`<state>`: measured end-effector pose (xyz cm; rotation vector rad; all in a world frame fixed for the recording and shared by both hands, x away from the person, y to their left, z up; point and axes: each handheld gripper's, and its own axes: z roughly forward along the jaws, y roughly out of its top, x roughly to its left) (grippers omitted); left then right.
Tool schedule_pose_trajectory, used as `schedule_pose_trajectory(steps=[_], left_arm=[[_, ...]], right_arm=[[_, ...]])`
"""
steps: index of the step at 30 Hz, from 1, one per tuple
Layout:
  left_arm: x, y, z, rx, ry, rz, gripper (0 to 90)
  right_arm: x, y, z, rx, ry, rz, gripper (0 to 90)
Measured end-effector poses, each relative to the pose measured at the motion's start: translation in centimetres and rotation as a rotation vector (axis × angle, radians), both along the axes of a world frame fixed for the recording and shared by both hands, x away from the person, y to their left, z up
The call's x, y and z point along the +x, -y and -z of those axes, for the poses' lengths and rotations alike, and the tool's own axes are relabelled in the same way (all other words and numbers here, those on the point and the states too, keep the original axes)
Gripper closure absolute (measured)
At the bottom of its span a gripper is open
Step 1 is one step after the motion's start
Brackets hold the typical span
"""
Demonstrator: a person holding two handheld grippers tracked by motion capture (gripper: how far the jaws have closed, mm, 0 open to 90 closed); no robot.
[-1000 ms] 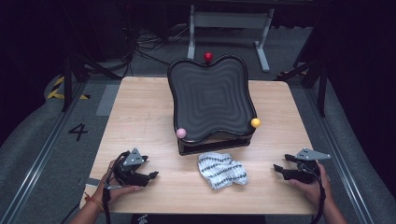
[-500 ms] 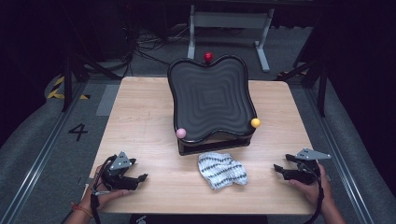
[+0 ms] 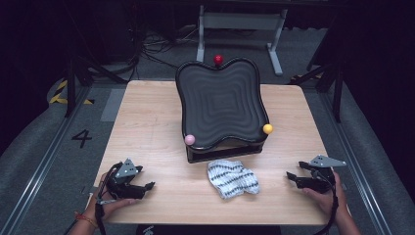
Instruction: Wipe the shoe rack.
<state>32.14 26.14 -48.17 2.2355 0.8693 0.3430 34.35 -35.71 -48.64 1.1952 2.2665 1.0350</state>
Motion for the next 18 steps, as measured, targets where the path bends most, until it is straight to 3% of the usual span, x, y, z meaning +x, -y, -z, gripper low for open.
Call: schedule_pose_trajectory(steps=[18], left_arm=[[-0.03, -0.01, -0.03, 0.001, -0.007, -0.015, 23.2]], right_arm=[[0.03, -0.01, 0.01, -0.006, 0.002, -0.001, 28.1]])
